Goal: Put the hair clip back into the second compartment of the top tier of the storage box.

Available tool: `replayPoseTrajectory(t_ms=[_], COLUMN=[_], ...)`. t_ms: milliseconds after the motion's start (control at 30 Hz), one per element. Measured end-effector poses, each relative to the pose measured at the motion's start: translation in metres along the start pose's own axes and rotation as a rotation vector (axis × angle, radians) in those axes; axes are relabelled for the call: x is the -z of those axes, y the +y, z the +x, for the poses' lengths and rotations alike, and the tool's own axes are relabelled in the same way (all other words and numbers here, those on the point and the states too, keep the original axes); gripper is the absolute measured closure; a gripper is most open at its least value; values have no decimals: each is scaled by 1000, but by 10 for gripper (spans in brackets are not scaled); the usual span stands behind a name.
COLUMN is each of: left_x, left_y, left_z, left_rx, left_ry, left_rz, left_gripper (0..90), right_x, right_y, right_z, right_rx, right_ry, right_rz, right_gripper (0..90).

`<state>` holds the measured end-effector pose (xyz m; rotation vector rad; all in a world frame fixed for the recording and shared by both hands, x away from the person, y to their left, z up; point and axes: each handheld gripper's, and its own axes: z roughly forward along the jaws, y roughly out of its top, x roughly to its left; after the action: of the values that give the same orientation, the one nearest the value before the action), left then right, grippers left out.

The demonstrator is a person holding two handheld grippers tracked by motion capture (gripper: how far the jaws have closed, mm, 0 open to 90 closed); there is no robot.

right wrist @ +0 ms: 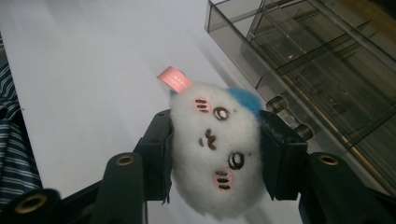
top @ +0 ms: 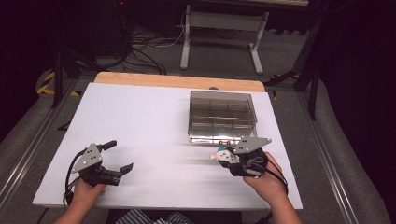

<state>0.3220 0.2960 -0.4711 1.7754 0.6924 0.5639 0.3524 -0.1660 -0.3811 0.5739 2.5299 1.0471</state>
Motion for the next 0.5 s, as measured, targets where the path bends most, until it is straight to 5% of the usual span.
replayPoseTrajectory(t_ms=[500], left_x=[0], left_y=[0], left_z=[0], left_rx=[1], left_ry=[-1], left_rz=[2], left_gripper=[0], right_x=[7], right_y=[17], right_z=[-6], right_rx=[10], right_ry=[-53], right_rz=[-21], right_gripper=[516])
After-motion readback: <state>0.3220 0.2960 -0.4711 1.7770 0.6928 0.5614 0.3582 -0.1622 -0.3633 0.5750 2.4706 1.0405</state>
